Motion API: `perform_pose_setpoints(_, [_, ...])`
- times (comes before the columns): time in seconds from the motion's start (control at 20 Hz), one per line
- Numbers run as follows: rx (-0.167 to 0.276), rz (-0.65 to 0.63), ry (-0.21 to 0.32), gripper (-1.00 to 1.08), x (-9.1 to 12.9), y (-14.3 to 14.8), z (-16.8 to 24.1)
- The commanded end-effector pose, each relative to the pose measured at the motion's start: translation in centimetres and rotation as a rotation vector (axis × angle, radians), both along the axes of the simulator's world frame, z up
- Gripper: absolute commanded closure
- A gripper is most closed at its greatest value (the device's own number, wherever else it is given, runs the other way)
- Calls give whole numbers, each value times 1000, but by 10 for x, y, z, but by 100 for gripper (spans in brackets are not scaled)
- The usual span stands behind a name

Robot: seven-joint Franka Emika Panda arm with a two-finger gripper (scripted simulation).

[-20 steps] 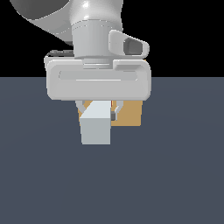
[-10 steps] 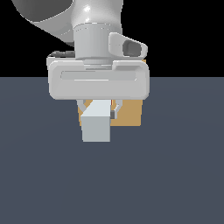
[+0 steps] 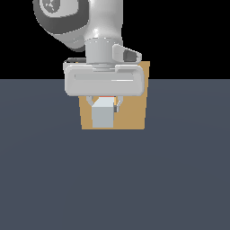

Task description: Insert the peg into the horizontal hole in a box.

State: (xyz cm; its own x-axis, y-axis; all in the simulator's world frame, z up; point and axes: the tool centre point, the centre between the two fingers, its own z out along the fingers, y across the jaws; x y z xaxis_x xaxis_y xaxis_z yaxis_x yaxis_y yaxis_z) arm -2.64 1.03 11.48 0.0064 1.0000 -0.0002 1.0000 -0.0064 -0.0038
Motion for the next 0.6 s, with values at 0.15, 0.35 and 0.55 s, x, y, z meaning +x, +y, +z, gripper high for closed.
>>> perform_pose_setpoints(0.15, [0, 0, -7, 108, 2, 42, 4])
perform_pose_setpoints(0.35, [0, 0, -8, 108, 3, 57, 4])
perform_pose_setpoints(0.55, [0, 0, -8, 108, 4, 60, 4])
